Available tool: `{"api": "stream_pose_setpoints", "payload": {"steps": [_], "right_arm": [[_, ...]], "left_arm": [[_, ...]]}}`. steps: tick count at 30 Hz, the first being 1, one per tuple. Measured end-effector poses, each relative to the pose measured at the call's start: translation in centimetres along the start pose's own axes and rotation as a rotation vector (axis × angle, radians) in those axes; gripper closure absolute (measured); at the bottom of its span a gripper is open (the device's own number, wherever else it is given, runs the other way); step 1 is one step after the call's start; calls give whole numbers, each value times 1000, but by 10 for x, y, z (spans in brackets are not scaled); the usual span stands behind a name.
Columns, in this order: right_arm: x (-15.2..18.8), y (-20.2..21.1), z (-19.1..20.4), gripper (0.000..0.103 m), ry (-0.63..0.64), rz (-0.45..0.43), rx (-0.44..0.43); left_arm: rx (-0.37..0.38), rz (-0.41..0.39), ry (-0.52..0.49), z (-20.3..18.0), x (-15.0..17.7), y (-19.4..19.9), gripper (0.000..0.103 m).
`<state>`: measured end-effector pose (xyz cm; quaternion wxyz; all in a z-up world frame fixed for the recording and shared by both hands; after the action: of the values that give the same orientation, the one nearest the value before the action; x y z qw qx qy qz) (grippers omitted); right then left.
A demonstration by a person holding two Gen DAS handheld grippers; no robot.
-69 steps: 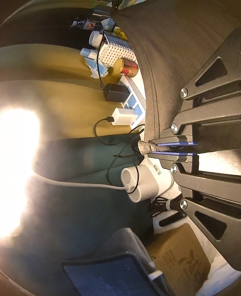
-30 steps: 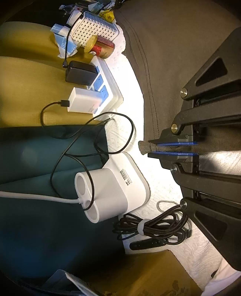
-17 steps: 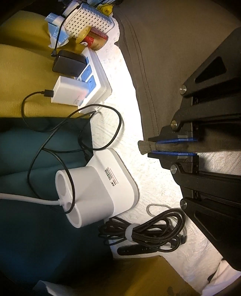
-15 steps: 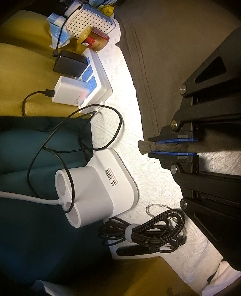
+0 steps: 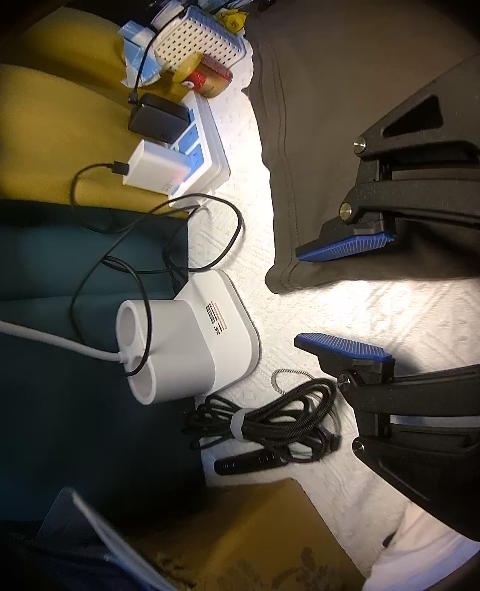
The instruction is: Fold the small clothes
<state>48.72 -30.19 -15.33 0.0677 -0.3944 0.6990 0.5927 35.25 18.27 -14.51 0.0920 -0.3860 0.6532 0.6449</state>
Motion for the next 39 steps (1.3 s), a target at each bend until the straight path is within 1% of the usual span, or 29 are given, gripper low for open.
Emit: {"api": "stream_pose_setpoints", "payload": {"steps": [9,17,20,24,28,39], "right_arm": [[10,38,13,32,22,-15,-2],[30,78,23,32,20,-37,-9],[38,90,26,32,18,-40,-6],[43,97,21,32,14,-43,-2],[56,108,21,32,7,-47,0],[105,136,31,32,-9,-35,6]], "left_arm": [[40,-36,13,0,10,44,63],[88,-58,1,-10,26,77,62],[107,-75,7,-13,33,92,43],[120,-80,9,-16,45,107,42],[127,-83,-3,-19,59,121,42],[137,-92,-13,-16,88,149,42]]}}
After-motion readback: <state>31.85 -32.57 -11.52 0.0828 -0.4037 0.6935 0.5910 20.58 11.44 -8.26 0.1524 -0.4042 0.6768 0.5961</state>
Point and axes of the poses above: each gripper's, at about its wrist camera, not at the fingertips, and y roughly against the way its jaws point, z to its left, x to its underside, the point moved 6 cm from there along -y, roughly the way its jaws point, and after that the axes turned 14 degrees about y, right-handed, at the moved point
